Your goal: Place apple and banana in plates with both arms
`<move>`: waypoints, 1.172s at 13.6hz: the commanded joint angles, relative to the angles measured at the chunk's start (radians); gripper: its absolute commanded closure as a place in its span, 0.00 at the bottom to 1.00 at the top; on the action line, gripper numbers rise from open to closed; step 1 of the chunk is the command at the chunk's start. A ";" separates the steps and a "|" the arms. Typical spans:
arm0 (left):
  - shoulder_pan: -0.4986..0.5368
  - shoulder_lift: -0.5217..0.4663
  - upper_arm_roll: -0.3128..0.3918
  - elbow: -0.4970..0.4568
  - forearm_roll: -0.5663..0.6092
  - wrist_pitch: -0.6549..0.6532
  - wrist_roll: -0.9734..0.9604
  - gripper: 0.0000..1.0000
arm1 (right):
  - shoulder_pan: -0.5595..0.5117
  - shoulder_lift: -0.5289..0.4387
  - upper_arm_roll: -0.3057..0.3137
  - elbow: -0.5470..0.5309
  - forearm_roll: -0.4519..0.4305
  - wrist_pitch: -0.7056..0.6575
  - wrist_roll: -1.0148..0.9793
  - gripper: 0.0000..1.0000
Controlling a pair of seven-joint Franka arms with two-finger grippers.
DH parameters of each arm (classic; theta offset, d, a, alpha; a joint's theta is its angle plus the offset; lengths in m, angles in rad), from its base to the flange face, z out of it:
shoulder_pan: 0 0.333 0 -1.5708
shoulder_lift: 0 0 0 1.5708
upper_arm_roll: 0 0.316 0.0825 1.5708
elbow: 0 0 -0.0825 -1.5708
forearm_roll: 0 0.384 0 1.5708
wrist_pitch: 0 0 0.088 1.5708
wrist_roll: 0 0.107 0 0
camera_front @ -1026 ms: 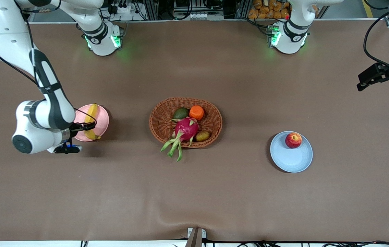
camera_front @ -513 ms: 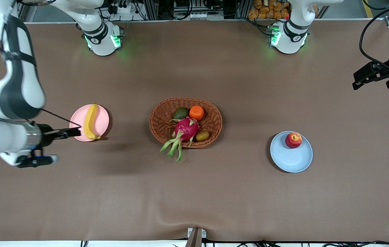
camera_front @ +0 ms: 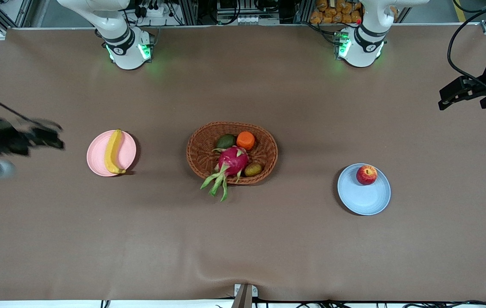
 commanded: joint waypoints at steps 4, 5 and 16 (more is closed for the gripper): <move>0.003 -0.074 -0.020 -0.046 -0.047 -0.022 0.014 0.00 | -0.092 -0.320 0.035 -0.322 -0.003 0.017 -0.012 0.00; 0.004 -0.084 -0.020 -0.057 -0.058 -0.022 0.016 0.00 | -0.086 -0.368 0.026 -0.405 -0.003 0.064 -0.012 0.00; 0.007 -0.072 -0.046 -0.046 -0.048 -0.034 -0.007 0.00 | 0.053 -0.390 -0.043 -0.441 -0.019 0.160 0.005 0.00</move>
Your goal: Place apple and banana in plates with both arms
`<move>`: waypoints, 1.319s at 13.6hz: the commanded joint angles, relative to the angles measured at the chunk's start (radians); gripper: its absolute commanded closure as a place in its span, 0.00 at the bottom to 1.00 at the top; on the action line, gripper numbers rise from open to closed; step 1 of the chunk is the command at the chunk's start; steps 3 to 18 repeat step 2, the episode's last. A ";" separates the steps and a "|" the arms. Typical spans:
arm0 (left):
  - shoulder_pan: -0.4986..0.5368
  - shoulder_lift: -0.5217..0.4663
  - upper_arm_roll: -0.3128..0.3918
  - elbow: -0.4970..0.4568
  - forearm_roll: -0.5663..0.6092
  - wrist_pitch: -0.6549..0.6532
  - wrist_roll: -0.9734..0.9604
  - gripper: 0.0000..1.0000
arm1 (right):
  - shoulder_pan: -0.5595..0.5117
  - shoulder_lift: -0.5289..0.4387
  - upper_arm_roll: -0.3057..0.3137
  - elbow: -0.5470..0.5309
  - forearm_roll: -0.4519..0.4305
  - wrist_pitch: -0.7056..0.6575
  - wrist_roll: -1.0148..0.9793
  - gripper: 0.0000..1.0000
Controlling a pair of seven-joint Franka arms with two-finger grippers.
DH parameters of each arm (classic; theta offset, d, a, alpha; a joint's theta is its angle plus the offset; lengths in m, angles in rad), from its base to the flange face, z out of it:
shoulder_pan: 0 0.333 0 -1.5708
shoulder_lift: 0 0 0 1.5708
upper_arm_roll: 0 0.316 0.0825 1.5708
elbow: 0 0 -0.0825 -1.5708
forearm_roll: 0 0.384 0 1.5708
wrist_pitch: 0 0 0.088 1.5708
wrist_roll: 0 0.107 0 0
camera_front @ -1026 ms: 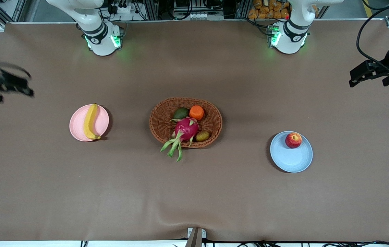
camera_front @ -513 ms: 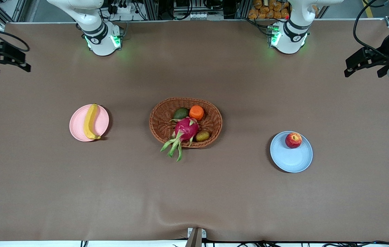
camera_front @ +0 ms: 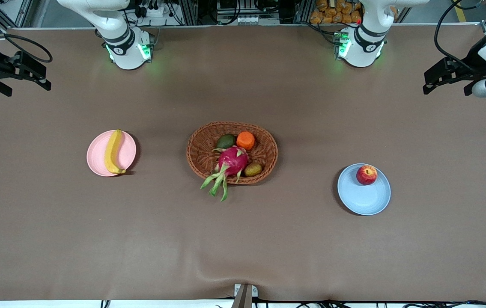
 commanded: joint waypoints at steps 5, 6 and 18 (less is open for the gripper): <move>0.006 -0.006 0.000 0.001 -0.002 -0.007 -0.004 0.00 | 0.043 0.017 -0.012 0.026 -0.024 0.001 0.005 0.00; 0.006 -0.006 0.000 0.001 -0.002 -0.007 -0.004 0.00 | 0.043 0.017 -0.012 0.026 -0.024 0.001 0.005 0.00; 0.006 -0.006 0.000 0.001 -0.002 -0.007 -0.004 0.00 | 0.043 0.017 -0.012 0.026 -0.024 0.001 0.005 0.00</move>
